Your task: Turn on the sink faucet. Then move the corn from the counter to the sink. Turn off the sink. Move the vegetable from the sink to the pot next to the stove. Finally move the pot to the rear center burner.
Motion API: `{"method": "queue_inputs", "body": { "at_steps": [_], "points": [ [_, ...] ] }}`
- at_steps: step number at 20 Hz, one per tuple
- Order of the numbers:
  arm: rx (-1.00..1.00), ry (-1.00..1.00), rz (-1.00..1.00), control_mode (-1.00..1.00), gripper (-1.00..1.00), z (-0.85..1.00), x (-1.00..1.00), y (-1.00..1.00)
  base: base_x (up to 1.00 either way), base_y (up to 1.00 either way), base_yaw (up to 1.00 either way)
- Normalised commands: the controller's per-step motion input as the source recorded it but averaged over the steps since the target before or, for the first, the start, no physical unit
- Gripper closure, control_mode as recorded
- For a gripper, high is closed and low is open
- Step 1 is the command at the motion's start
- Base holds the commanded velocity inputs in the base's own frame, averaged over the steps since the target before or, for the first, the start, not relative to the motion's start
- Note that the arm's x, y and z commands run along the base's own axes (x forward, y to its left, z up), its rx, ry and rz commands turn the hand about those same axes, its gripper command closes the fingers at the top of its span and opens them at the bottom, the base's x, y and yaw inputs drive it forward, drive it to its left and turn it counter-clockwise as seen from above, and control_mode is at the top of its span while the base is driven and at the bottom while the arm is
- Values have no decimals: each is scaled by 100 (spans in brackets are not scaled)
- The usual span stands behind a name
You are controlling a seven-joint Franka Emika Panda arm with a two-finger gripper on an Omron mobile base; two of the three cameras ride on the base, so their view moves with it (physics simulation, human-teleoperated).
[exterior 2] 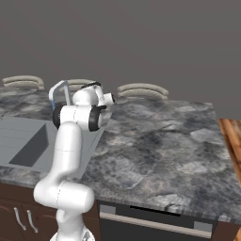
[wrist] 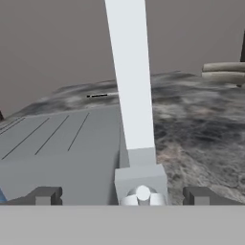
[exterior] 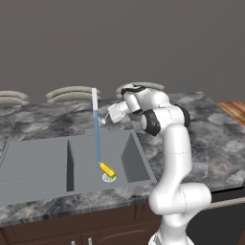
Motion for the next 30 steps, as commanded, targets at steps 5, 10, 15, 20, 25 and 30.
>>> {"method": "queue_inputs", "body": {
  "at_steps": [5, 10, 15, 20, 25, 30],
  "points": [
    [0, 0, 3, -100, -100, 1, 0, 26, 0, 0, 0],
    [0, 0, 1, -100, -100, 12, -1, 33, 0, 0, 0],
    [0, 0, 0, -100, -100, 25, 0, 37, 0, 0, 0],
    [0, 0, 0, -100, -100, 19, 0, 37, 0, 0, 0],
    [0, 0, 0, -100, -100, 14, 0, 33, 0, 0, 0],
    [-2, 1, 1, -100, -100, -7, 4, -20, 0, 0, 0]
  ]
}}
